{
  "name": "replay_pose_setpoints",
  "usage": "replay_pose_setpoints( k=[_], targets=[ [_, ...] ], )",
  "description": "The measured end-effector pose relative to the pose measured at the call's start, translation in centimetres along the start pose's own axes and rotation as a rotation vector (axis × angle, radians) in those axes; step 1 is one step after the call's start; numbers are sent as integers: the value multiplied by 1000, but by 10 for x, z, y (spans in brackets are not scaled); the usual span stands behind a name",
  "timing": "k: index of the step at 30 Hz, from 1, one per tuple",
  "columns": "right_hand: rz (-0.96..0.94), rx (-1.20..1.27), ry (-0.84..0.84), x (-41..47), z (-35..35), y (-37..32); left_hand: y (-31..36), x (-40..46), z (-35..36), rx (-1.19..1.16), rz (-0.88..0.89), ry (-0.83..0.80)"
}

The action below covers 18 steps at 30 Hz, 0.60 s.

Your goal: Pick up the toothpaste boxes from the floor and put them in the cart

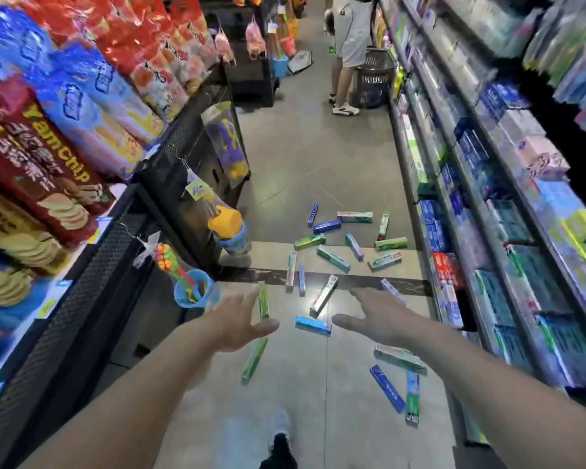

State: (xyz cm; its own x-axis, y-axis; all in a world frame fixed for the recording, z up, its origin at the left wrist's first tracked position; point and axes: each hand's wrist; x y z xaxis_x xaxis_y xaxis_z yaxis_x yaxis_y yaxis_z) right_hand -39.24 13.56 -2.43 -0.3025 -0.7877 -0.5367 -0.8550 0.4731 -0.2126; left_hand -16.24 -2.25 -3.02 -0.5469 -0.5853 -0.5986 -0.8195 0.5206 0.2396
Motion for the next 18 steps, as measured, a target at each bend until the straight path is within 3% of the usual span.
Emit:
replay_pose_setpoints(
  k=[11,18],
  targets=[
    [130,24,-119,187,-1,-2,-73,194,-17,-61,-49,-162],
    [117,-23,-183,337,76,33,-122,327,80,-33,-183,-254]
  ],
)
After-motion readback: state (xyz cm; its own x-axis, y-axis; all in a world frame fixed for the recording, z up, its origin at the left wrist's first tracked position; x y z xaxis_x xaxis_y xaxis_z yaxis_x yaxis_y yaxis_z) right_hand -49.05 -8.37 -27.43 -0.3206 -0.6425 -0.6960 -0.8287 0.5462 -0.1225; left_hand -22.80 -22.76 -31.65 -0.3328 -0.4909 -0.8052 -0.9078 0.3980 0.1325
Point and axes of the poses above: each hand's wrist, its own x-axis towards the middle knuckle, its own z-axis out of the palm, y = z × x, and after that the axes turned 8 degrees about -x, right-handed
